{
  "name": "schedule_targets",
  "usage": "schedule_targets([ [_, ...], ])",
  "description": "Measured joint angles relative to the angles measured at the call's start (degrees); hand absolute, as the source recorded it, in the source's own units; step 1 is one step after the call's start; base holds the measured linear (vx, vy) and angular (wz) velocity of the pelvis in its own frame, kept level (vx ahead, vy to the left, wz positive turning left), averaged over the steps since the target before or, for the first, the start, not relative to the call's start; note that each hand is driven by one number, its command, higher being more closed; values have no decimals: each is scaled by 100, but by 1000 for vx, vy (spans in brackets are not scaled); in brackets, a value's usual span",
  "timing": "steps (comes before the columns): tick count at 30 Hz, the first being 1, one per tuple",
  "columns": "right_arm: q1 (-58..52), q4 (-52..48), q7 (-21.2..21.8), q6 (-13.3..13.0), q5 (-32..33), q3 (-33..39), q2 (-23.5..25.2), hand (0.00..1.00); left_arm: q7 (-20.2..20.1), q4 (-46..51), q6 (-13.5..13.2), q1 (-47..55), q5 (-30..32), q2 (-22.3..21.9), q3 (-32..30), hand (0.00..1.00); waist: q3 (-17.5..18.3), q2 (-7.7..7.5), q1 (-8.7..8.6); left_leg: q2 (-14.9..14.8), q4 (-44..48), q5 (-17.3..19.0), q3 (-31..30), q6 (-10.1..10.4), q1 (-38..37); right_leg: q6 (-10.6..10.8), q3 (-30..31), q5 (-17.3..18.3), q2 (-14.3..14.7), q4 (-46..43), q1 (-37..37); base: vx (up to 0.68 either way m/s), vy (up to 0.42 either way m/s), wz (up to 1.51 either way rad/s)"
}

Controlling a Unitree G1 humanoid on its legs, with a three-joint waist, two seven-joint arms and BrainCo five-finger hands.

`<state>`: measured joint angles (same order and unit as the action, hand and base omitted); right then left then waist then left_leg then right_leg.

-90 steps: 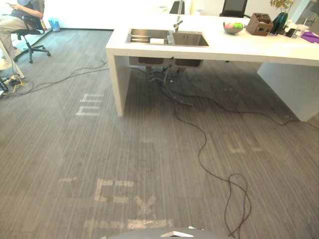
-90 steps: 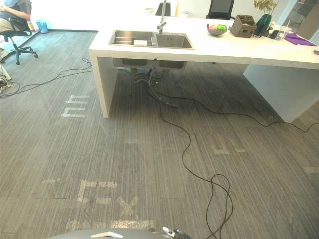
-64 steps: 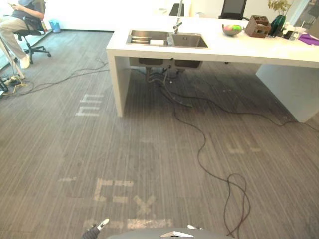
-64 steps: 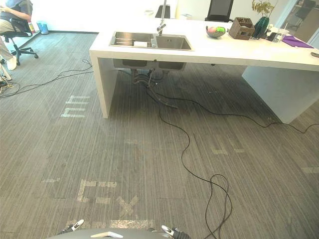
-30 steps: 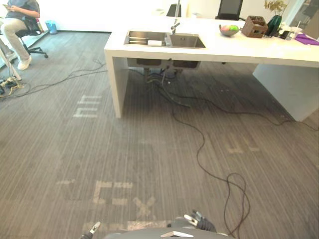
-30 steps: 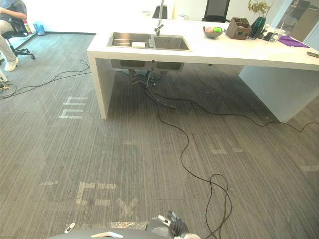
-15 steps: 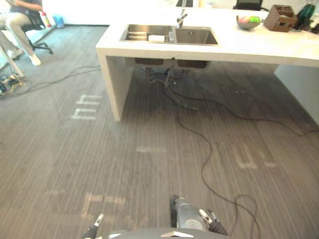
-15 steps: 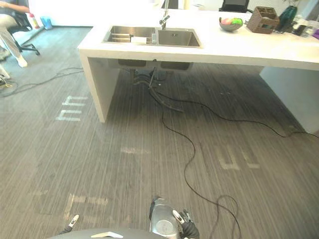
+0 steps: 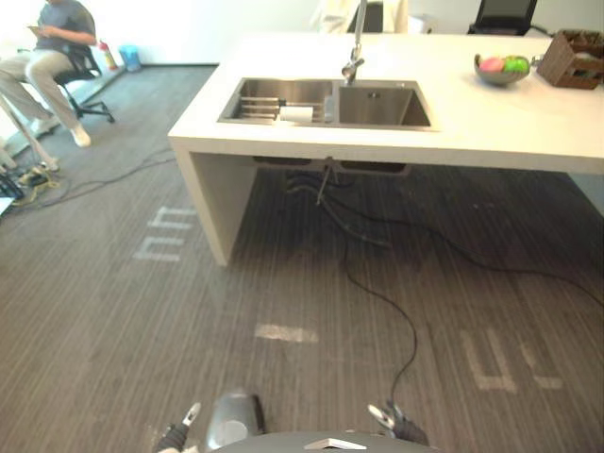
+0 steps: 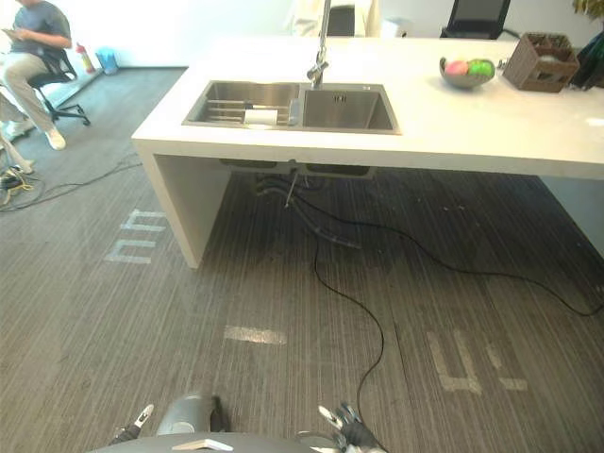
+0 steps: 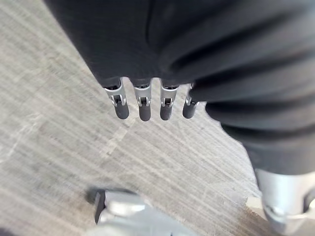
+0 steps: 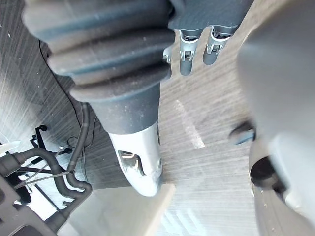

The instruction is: Walk over to the sink, pick up the cup, carry it to the dishwasher, place the cup inside the dishwasher, then close the dishwasher door

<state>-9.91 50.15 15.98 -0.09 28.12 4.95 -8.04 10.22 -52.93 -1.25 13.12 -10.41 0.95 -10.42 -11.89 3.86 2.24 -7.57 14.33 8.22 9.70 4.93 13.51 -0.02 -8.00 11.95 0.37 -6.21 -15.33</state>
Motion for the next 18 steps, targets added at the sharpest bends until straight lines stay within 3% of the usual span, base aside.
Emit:
schedule_targets([
  [2,104,20,-39,-18,133,-126,36,0,316,29,-334,124,85,-36,59,0,-18,39,60,33,167,-633,71,-131,-98,45,282,297,-54,-27,-316,302,230,-50],
  [3,112,17,-38,-18,141,-207,65,0,412,69,-435,138,157,14,67,0,2,-66,78,102,186,-674,168,-176,-152,57,361,394,-154,-81,-325,461,250,-29],
  [4,152,29,-24,34,123,-337,235,0,737,97,-702,47,365,227,271,0,-12,-388,51,345,392,-591,323,-368,-126,1,536,731,-429,-330,-244,394,173,-5],
  [5,195,30,-24,59,115,-394,272,0,844,103,-755,-13,411,286,367,0,-20,-488,46,442,511,-566,308,-476,-104,-21,584,794,-504,-440,-243,474,210,13],
  [7,232,47,-38,143,116,-422,270,0,1094,214,-801,-167,579,355,560,0,2,-493,-53,610,1170,-279,243,-915,75,80,761,891,-638,-1159,-120,378,205,27],
  [8,224,70,-55,136,123,-421,279,0,1133,305,-795,-173,657,396,621,0,31,-533,-55,674,1240,-152,259,-935,41,119,781,901,-711,-1501,-28,382,218,23],
  [9,230,62,-149,131,133,-429,297,0,1147,572,-773,-175,875,459,734,0,101,-606,-51,829,1190,-3,283,-1002,-97,380,856,780,-847,-2525,386,380,210,9],
  [10,272,32,-226,108,200,-451,293,0,1145,850,-715,-192,1105,564,904,0,145,-700,-49,964,1001,54,342,-1058,-313,1079,1051,343,-978,-3796,950,375,197,4],
  [11,313,29,-248,98,245,-476,294,0,1144,989,-663,-197,1214,608,996,0,169,-749,-63,1028,886,67,369,-1073,-451,1410,1152,83,-1009,-4498,1266,347,169,-7],
  [12,362,21,-253,102,376,-522,293,0,1146,1182,-605,-213,1369,631,1222,0,179,-768,-78,1116,623,91,421,-1077,-775,1361,1090,-139,-1085,-5643,1818,267,114,-13],
  [13,366,-20,-256,100,449,-532,282,0,1147,1226,-606,-236,1475,613,1354,0,185,-764,-76,1132,469,98,439,-1078,-966,1175,927,-169,-1145,-6015,2009,361,167,-24],
  [14,381,-114,-271,102,565,-535,279,0,1185,1255,-606,-270,1667,548,1599,0,220,-728,-100,1132,174,109,442,-1062,-1285,731,544,-132,-1212,-6348,2340,288,130,-25],
  [16,387,-335,-271,125,569,-546,280,0,1589,1250,-609,-449,2084,516,1998,0,224,-731,-212,1127,-182,98,436,-1033,-1654,530,220,-12,-1207,-6130,2815,296,83,-14],
  [18,377,-657,-296,159,569,-629,244,0,1730,1438,-608,-859,1946,491,2318,0,174,-671,-423,1068,-319,95,375,-953,-1964,535,-94,267,-1175,-4583,3119,403,17,8],
])
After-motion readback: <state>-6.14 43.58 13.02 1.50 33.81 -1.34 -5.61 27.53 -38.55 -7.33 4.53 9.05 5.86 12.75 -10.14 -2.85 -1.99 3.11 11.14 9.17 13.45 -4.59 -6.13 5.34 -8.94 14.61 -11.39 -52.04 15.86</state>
